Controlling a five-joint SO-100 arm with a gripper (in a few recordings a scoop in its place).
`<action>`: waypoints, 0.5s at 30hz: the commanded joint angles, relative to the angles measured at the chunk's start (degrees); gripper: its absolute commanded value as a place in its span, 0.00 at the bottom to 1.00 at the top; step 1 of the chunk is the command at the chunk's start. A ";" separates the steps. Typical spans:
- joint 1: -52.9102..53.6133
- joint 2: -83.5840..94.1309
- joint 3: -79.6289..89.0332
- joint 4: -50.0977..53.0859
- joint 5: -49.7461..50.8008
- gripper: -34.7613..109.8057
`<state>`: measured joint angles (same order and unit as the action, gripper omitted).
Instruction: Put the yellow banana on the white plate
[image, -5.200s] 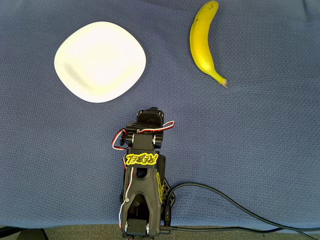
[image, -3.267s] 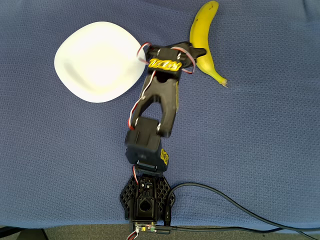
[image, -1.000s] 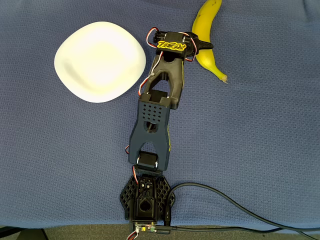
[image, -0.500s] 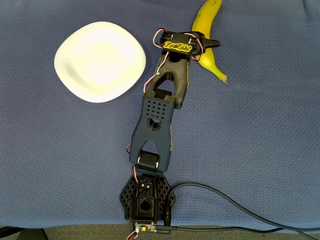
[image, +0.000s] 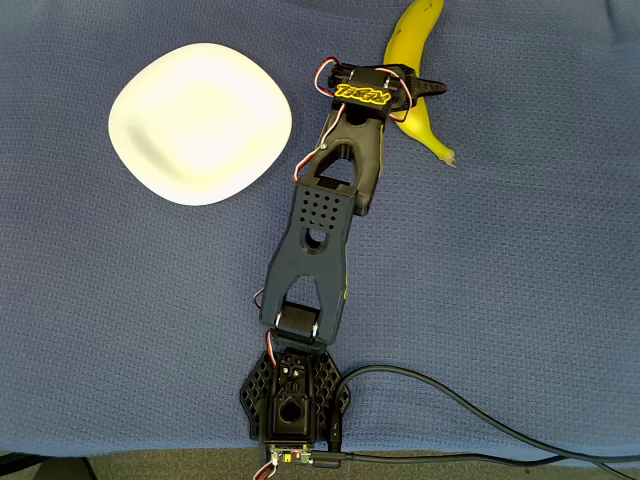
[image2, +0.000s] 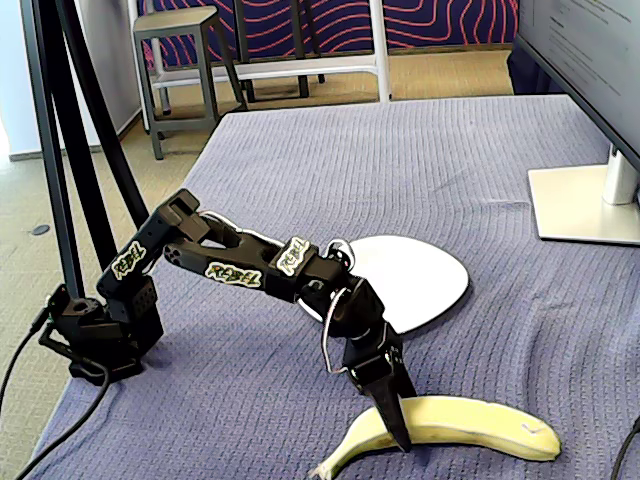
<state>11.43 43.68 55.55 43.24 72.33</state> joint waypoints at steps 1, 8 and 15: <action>1.32 -0.35 -3.96 -1.05 -0.53 0.54; 2.46 -0.88 -5.01 -0.18 0.97 0.45; 3.34 0.18 -4.57 0.88 1.76 0.36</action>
<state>13.18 42.28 53.26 43.33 73.04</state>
